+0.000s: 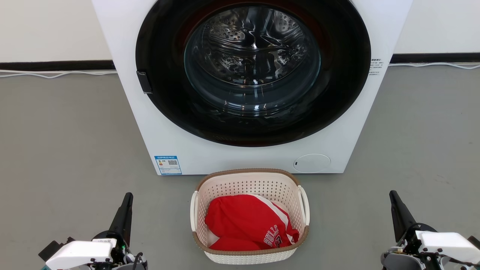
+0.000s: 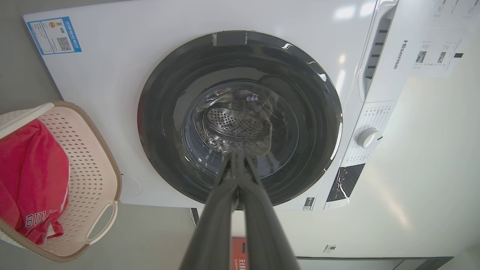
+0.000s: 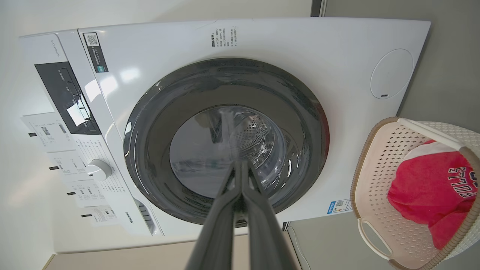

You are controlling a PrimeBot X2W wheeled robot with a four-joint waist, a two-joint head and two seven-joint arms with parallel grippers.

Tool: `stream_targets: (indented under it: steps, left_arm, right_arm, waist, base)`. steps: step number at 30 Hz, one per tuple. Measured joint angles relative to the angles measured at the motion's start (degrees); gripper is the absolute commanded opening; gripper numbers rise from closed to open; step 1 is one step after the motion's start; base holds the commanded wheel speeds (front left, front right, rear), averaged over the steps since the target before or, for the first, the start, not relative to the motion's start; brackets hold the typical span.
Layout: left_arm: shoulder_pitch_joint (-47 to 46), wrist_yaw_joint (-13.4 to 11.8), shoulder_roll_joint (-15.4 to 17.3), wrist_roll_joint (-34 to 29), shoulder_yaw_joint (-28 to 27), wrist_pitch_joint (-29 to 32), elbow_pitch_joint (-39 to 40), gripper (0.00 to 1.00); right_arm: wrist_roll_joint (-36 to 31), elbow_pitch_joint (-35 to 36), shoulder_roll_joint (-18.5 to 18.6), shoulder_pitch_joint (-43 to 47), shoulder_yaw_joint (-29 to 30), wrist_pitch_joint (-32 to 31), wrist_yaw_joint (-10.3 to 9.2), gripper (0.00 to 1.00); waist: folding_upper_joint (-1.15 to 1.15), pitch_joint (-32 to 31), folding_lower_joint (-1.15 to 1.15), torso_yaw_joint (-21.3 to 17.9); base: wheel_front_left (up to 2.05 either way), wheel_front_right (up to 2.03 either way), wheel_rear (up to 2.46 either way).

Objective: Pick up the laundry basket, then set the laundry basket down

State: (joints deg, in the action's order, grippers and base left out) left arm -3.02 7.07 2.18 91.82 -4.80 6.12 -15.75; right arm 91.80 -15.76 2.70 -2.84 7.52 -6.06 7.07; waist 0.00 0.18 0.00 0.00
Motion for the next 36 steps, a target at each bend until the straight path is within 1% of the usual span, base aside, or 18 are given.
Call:
stream_targets:
  steps: [36]
  left_arm:
    - [0.0, 0.0, 0.0, 0.0, 0.0, 0.0, 0.0, 0.00]
  right_arm:
    - [0.0, 0.0, 0.0, 0.0, 0.0, 0.0, 0.00, 0.00]
  waist:
    - [0.00, 0.0, 0.00, 0.0]
  base:
    - [0.00, 0.00, 0.00]
